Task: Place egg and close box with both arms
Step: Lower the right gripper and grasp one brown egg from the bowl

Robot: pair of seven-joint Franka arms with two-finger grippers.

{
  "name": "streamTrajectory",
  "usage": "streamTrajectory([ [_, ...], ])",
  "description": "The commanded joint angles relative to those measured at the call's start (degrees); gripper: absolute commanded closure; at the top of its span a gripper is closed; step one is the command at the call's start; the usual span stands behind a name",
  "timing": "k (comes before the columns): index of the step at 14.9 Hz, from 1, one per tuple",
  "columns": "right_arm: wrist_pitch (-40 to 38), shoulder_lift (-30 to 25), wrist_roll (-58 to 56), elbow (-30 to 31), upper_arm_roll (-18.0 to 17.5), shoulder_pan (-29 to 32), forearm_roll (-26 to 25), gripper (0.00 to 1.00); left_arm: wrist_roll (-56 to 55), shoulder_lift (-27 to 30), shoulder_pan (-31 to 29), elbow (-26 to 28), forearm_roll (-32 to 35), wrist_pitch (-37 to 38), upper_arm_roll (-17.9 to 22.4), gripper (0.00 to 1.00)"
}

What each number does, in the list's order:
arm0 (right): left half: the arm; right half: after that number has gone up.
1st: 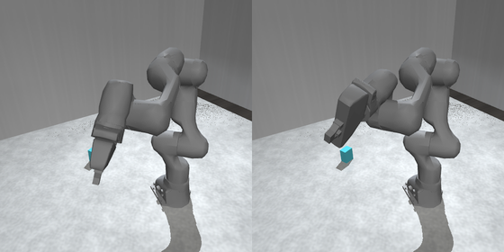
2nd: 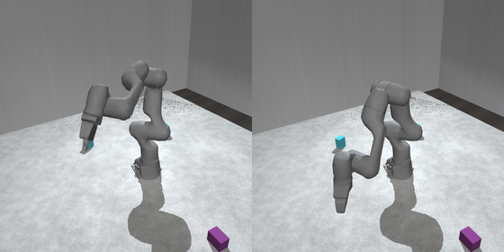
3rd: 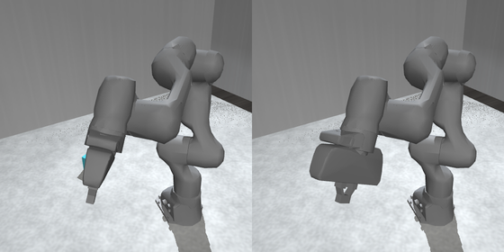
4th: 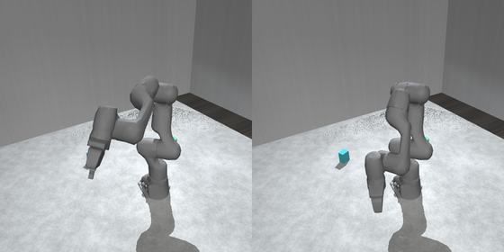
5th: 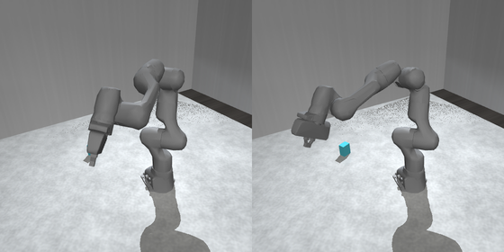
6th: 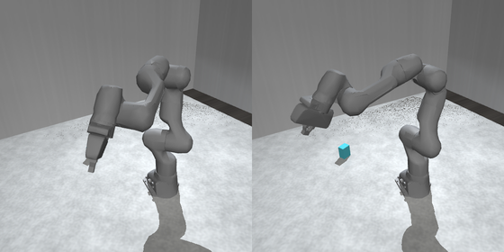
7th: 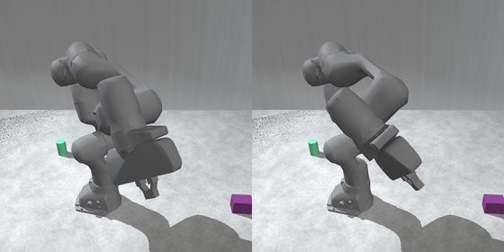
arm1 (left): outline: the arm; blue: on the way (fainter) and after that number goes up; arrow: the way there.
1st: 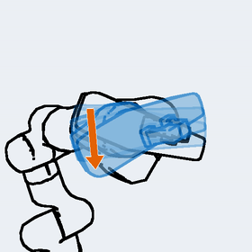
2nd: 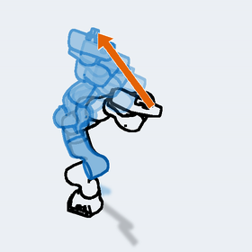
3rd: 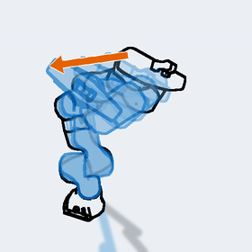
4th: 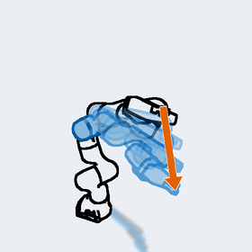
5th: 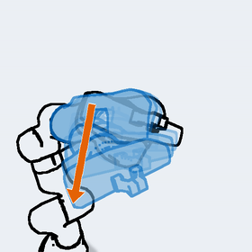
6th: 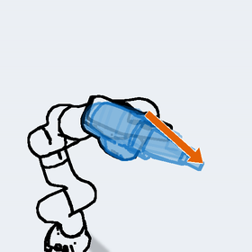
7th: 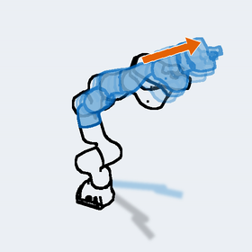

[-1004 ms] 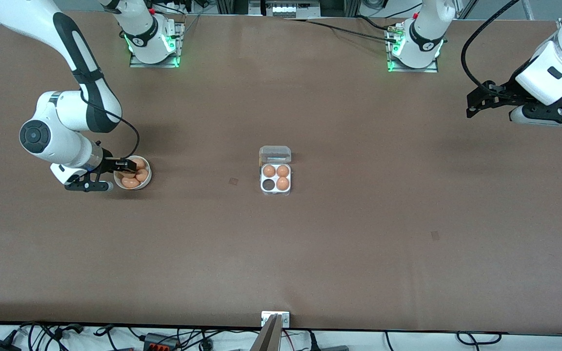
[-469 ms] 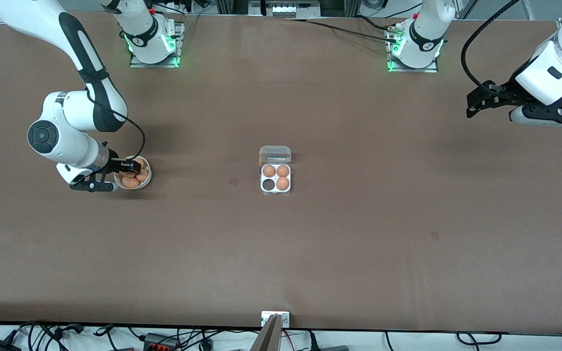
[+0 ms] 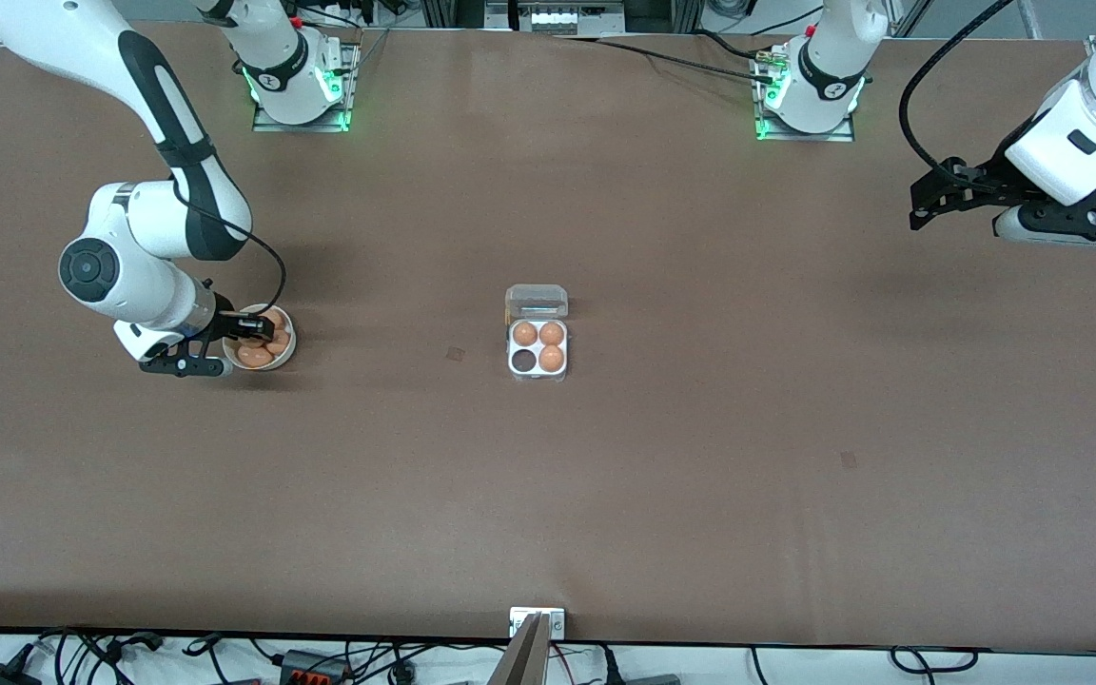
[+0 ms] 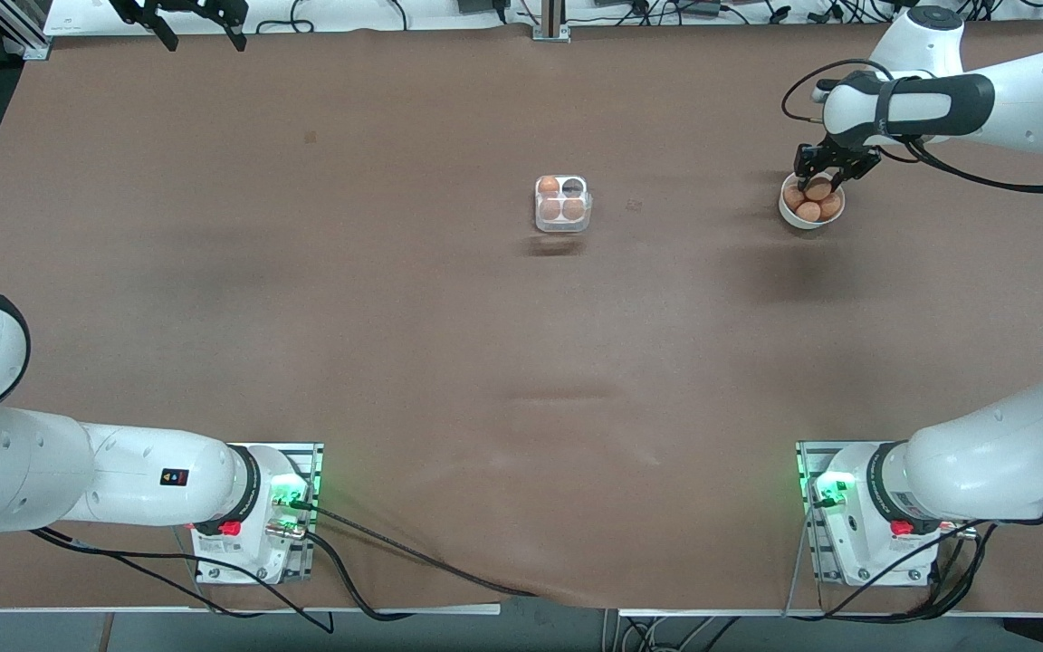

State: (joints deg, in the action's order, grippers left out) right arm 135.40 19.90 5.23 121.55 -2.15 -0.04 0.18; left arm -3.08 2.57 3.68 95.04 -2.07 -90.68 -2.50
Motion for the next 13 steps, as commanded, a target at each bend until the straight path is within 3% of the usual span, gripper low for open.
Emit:
streamTrajectory([
  [1,0.7,0.0,1.1,0.2,-0.1,0.2,-0.8,0.46,0.9,-0.9,0.0,-2.0,1.2,1.4,-0.2,0.0],
  [5,0.7,0.0,1.2,0.1,-0.1,0.1,-0.7,0.58,0.9,-0.9,0.0,-2.0,1.2,1.4,-0.2,0.0],
  [9,0.4,0.0,0.9,-1.1,-0.1,0.0,-0.7,0.6,0.9,-0.9,0.0,-2.0,1.2,1.3,-0.2,0.0],
  [13,-4.8,-0.1,1.6,-6.4,-0.3,-1.7,-0.7,0.67,0.9,-0.9,0.0,-2.0,1.2,1.3,-0.2,0.0],
])
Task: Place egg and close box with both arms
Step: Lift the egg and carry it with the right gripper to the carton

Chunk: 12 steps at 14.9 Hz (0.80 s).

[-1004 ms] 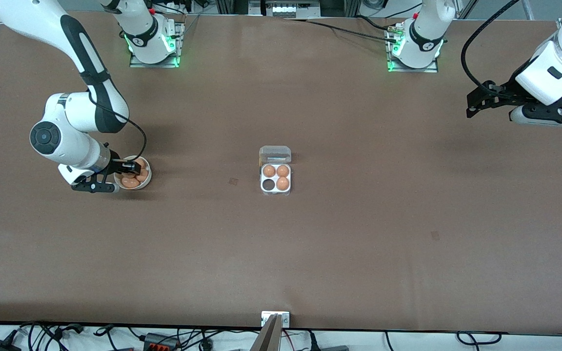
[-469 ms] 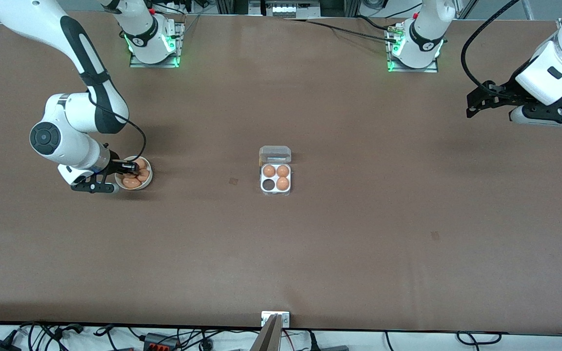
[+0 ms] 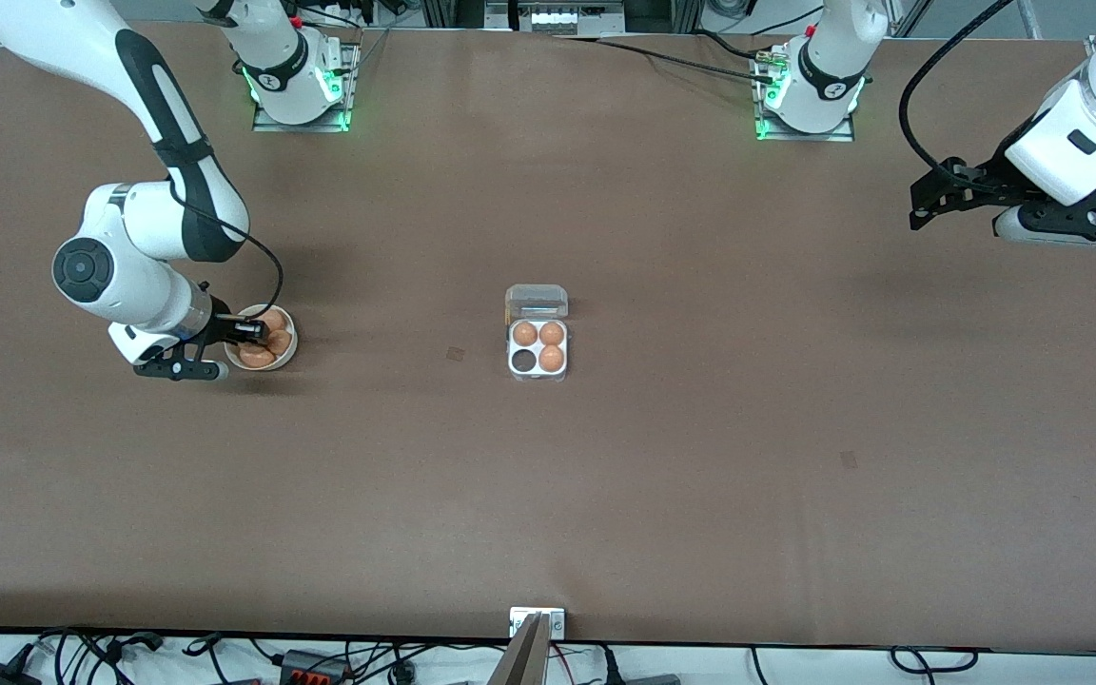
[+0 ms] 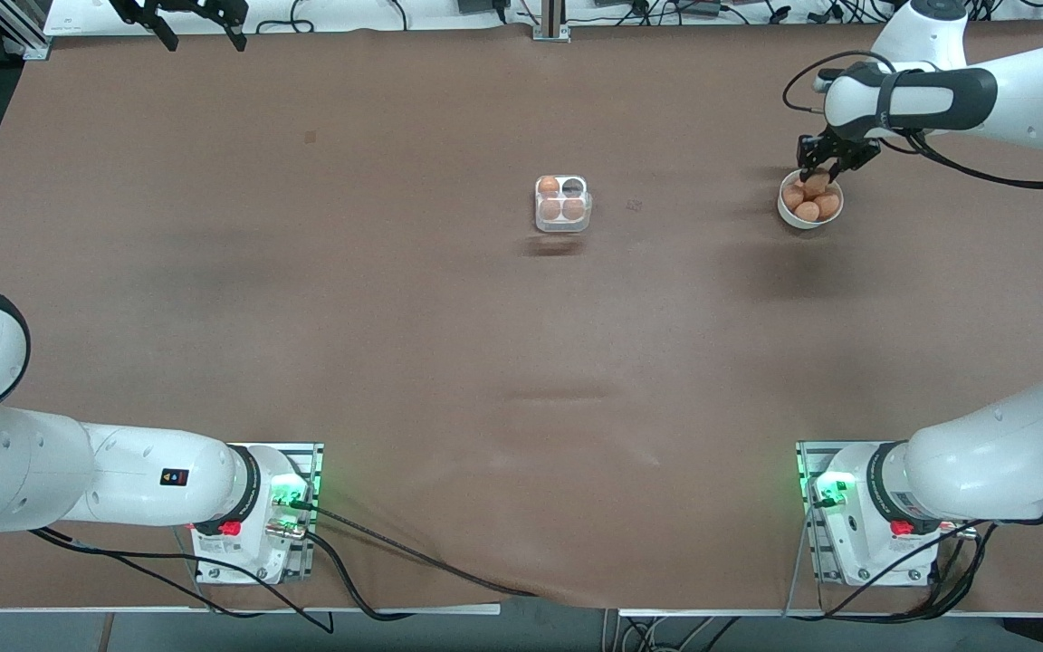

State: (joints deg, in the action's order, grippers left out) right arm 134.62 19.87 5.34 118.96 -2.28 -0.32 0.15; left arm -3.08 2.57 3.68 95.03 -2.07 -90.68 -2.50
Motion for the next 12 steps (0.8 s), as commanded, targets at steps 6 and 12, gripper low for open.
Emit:
streamTrajectory([
  [6,-15.3,1.7,9.0,-16.4,-0.2,-11.6,-1.5,0.67,0.9,-0.9,0.0,-2.0,1.2,1.3,-0.2,0.0],
  [12,-24.2,8.2,9.1,-30.0,-0.2,-21.6,-3.9,0.7,0.9,-0.9,0.0,-2.0,1.2,1.3,-0.2,0.0],
])
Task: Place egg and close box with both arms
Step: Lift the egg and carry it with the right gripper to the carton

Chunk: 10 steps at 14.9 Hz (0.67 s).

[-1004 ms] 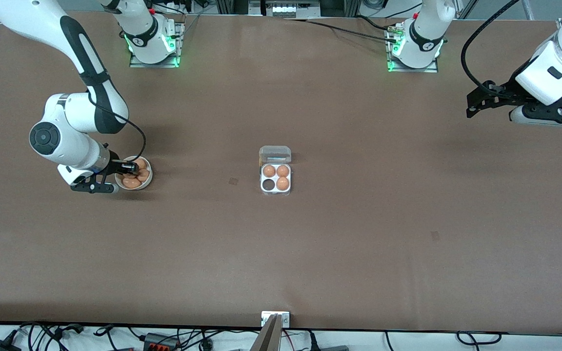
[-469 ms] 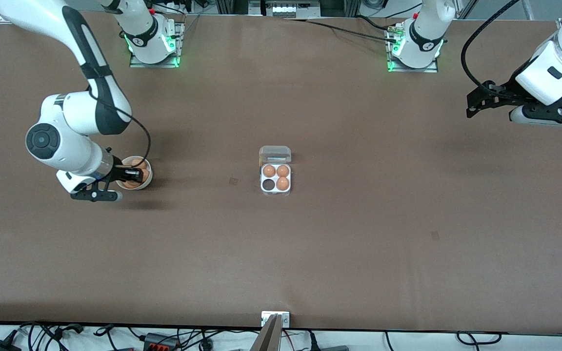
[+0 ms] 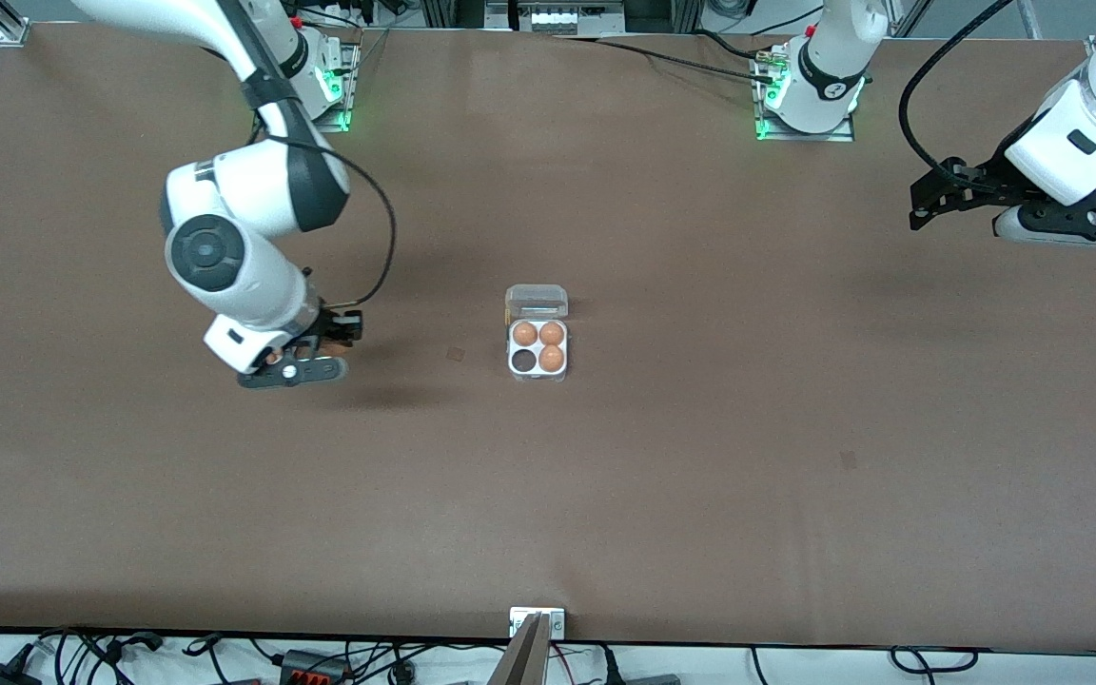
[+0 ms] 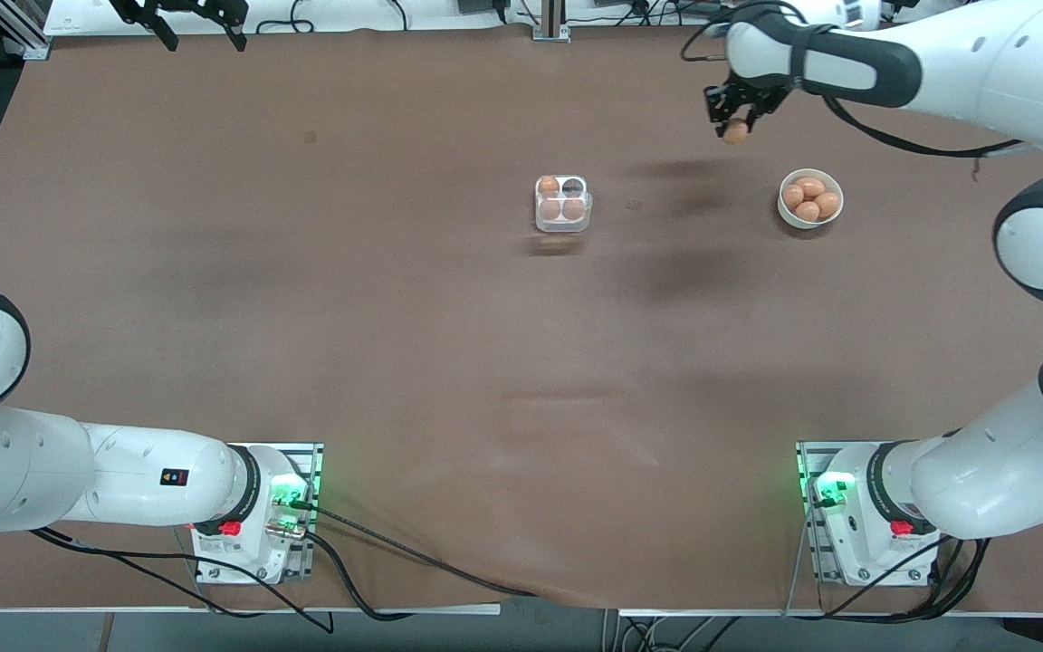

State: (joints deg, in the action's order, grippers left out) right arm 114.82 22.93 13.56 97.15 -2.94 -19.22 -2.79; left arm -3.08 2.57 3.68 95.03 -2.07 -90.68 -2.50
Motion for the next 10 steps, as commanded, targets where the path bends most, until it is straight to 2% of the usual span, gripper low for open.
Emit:
streamTrajectory([
  [1,-5.9,6.7,0.9,-10.9,0.5,-4.3,-0.9,0.71,0.9,-0.9,0.0,-2.0,1.2,1.2,-0.2,0.0],
  [3,-7.6,9.2,0.9,-15.6,0.5,-6.3,-0.8,0.76,0.9,-0.9,0.0,-2.0,1.2,1.2,-0.2,0.0],
  [8,-6.0,16.8,1.1,-27.0,0.5,-11.7,-0.6,0.76,0.9,-0.9,0.0,-2.0,1.2,1.2,-0.2,0.0],
  [10,-3.2,18.6,2.9,-28.8,0.4,-13.0,-0.4,0.76,0.9,-0.9,0.0,-2.0,1.2,1.2,-0.2,0.0],
])
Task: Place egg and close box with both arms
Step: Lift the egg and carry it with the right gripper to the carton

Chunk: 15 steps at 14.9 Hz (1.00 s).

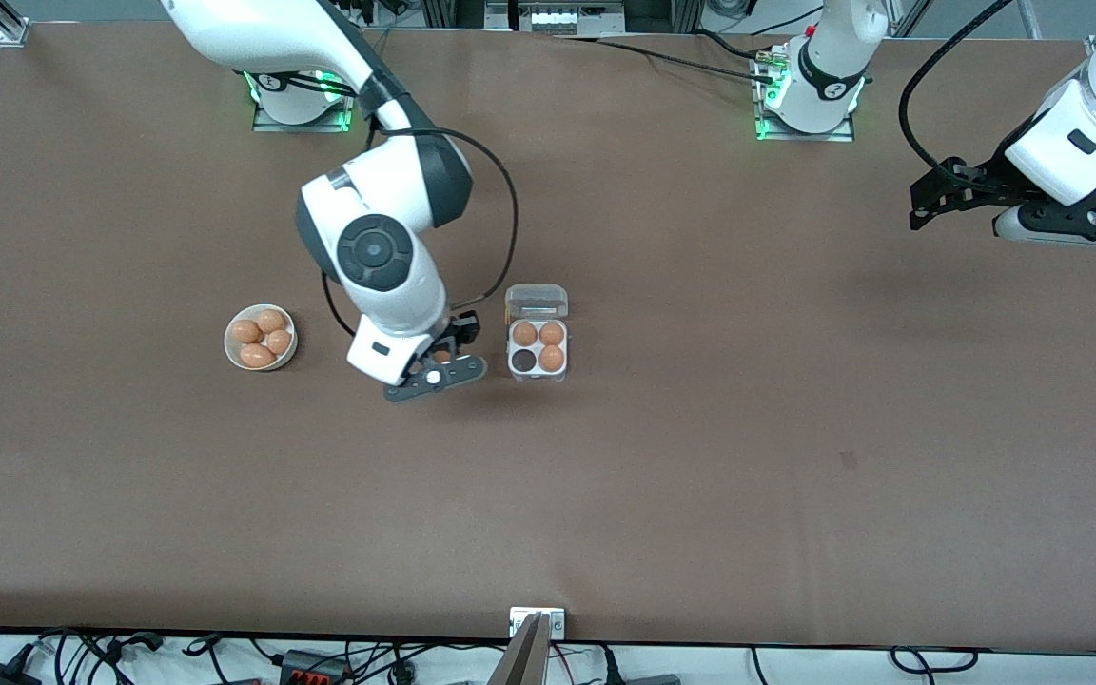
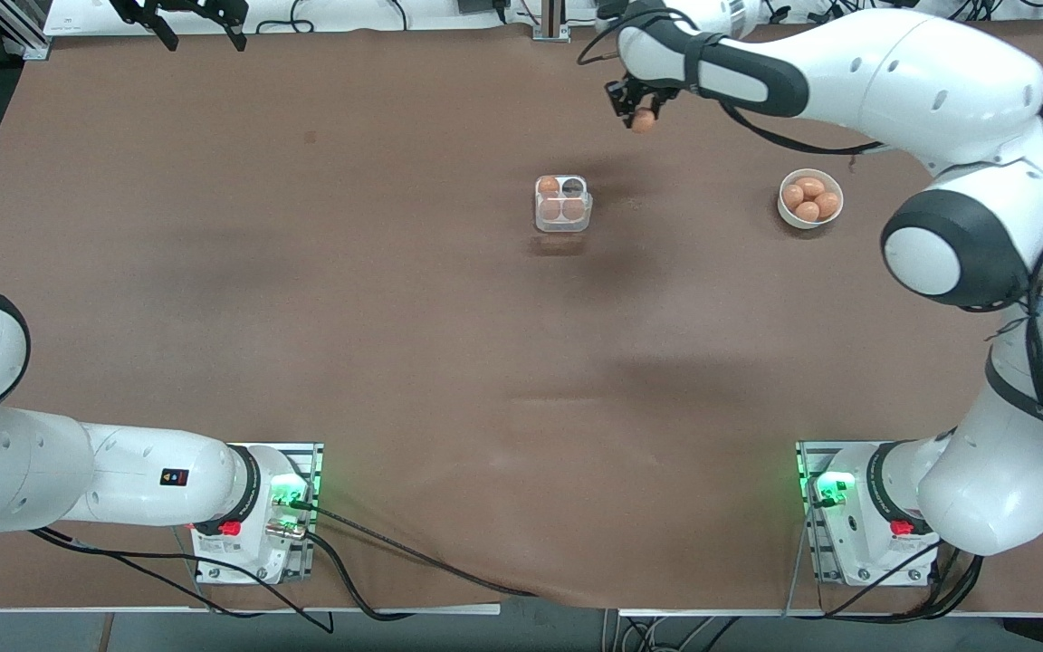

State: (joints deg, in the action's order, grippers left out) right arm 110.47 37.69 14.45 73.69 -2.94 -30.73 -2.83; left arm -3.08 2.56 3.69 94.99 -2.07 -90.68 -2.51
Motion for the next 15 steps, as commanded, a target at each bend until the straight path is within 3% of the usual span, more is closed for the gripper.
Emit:
streamTrajectory([
  [1,3.2,4.4,2.5,-5.3,0.4,-2.4,-0.2,0.75,0.9,-0.9,0.0,-1.9,1.2,1.2,-0.2,0.0],
  [15,9.5,12.1,2.2,-5.1,0.4,-7.0,-0.3,0.75,0.9,-0.9,0.0,-1.9,1.2,1.2,-0.2,0.0],
])
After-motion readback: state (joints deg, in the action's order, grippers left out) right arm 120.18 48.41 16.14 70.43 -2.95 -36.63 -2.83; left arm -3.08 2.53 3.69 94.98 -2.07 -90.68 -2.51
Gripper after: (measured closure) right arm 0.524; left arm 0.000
